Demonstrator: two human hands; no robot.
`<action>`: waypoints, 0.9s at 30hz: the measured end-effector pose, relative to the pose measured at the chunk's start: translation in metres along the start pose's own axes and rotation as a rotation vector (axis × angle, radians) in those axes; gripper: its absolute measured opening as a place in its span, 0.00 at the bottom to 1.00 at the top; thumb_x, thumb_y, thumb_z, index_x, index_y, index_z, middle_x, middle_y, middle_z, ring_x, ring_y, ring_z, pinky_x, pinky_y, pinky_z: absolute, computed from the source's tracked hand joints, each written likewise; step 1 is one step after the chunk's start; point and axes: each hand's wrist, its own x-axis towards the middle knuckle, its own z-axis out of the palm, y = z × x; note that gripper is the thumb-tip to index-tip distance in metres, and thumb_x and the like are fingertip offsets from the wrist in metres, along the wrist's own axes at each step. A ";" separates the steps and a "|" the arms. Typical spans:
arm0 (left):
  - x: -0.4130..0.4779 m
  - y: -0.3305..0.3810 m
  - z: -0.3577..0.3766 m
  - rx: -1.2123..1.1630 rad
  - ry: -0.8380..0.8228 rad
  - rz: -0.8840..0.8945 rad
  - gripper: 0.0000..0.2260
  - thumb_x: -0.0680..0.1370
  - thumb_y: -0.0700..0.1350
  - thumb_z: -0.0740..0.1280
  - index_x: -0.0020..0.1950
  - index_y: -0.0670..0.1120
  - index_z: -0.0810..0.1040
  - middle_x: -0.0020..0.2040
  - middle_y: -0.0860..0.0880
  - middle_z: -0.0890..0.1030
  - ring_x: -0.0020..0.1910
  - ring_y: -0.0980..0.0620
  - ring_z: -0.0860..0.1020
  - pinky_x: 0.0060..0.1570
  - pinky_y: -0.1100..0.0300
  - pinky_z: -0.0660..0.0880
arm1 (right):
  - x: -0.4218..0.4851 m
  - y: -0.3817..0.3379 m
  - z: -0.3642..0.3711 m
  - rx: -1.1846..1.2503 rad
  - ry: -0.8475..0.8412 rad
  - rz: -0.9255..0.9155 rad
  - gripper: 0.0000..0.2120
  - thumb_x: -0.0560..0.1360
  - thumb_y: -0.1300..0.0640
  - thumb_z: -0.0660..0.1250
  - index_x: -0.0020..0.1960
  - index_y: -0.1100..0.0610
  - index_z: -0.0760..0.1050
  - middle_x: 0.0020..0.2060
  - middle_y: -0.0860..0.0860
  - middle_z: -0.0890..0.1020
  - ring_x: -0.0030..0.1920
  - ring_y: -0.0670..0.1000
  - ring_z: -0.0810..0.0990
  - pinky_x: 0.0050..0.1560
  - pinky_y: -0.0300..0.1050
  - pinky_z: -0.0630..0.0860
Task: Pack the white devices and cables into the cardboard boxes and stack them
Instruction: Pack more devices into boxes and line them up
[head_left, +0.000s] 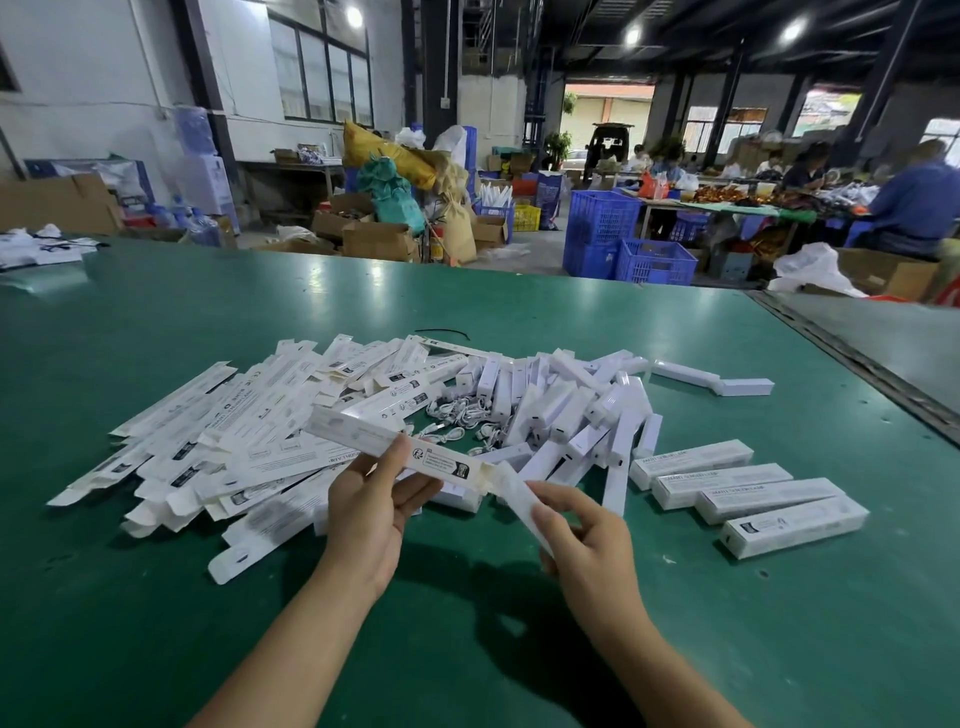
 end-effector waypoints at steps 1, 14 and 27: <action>0.000 0.000 0.000 -0.003 -0.005 0.000 0.03 0.79 0.41 0.67 0.51 0.43 0.78 0.42 0.45 0.87 0.40 0.47 0.86 0.36 0.59 0.82 | 0.000 0.000 -0.001 0.037 -0.021 0.029 0.08 0.71 0.54 0.69 0.46 0.44 0.84 0.37 0.47 0.83 0.29 0.44 0.73 0.30 0.38 0.69; -0.006 -0.006 0.000 0.116 -0.063 0.108 0.06 0.75 0.43 0.70 0.50 0.43 0.79 0.41 0.47 0.87 0.38 0.50 0.86 0.33 0.62 0.80 | 0.009 0.007 -0.004 0.234 0.193 0.258 0.18 0.69 0.57 0.78 0.56 0.52 0.77 0.49 0.53 0.80 0.37 0.49 0.84 0.47 0.52 0.82; -0.006 -0.016 -0.002 0.039 -0.100 0.106 0.12 0.68 0.43 0.76 0.48 0.40 0.80 0.49 0.37 0.85 0.44 0.43 0.85 0.40 0.56 0.82 | 0.017 0.023 -0.010 0.303 0.268 0.277 0.26 0.75 0.62 0.71 0.71 0.58 0.71 0.58 0.52 0.82 0.55 0.50 0.80 0.67 0.53 0.73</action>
